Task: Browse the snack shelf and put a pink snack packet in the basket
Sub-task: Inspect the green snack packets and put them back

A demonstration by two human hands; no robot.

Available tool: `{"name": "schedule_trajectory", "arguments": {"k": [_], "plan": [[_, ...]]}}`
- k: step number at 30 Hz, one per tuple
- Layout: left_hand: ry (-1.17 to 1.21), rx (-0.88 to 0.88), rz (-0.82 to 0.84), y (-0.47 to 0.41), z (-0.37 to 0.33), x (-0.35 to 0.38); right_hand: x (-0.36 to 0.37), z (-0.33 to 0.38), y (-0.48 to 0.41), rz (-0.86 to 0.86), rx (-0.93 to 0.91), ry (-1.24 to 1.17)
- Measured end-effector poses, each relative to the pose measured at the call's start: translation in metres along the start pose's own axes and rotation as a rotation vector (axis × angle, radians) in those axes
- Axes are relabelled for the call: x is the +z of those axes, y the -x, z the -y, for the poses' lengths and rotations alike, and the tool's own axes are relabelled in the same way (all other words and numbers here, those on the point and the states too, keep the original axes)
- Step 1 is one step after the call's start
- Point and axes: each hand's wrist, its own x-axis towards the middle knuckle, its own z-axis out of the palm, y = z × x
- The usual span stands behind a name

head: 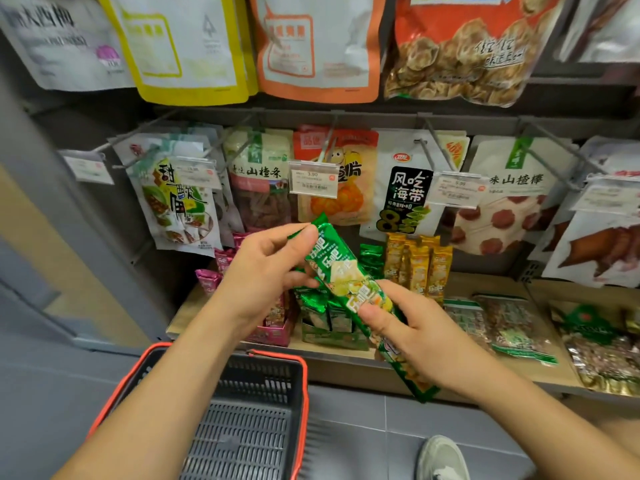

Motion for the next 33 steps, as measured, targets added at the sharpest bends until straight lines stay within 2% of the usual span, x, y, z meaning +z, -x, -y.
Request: {"name": "schedule_trajectory", "arguments": {"k": [4,8,12,16,20,24,28,30,33], "plan": [[-0.003,-0.044,-0.04,-0.002,0.0,-0.004,0.001,-0.002,0.002,0.007,0.0,0.13],[0.066,-0.064,-0.078,-0.004,-0.001,-0.006,0.003,0.001,0.002,-0.046,-0.007,0.118],[0.099,-0.023,-0.108,-0.004,0.0,-0.003,0.008,0.004,0.003,-0.029,0.019,0.096],[0.055,0.033,-0.146,-0.005,0.002,-0.001,0.01,0.004,0.002,-0.057,-0.01,0.214],[0.019,0.073,-0.111,-0.006,0.003,-0.002,0.01,0.002,0.004,-0.109,-0.024,0.341],[-0.076,-0.017,0.008,-0.006,0.0,-0.008,0.009,0.001,0.007,-0.201,-0.009,0.554],[-0.189,-0.166,0.008,-0.005,0.003,-0.006,0.012,0.001,0.01,-0.256,0.033,0.786],[-0.186,-0.185,-0.039,-0.006,0.005,-0.005,0.014,0.003,0.011,-0.25,0.044,0.782],[-0.134,-0.128,-0.127,-0.008,0.007,-0.006,0.013,0.002,0.01,-0.175,0.065,0.592]]}}
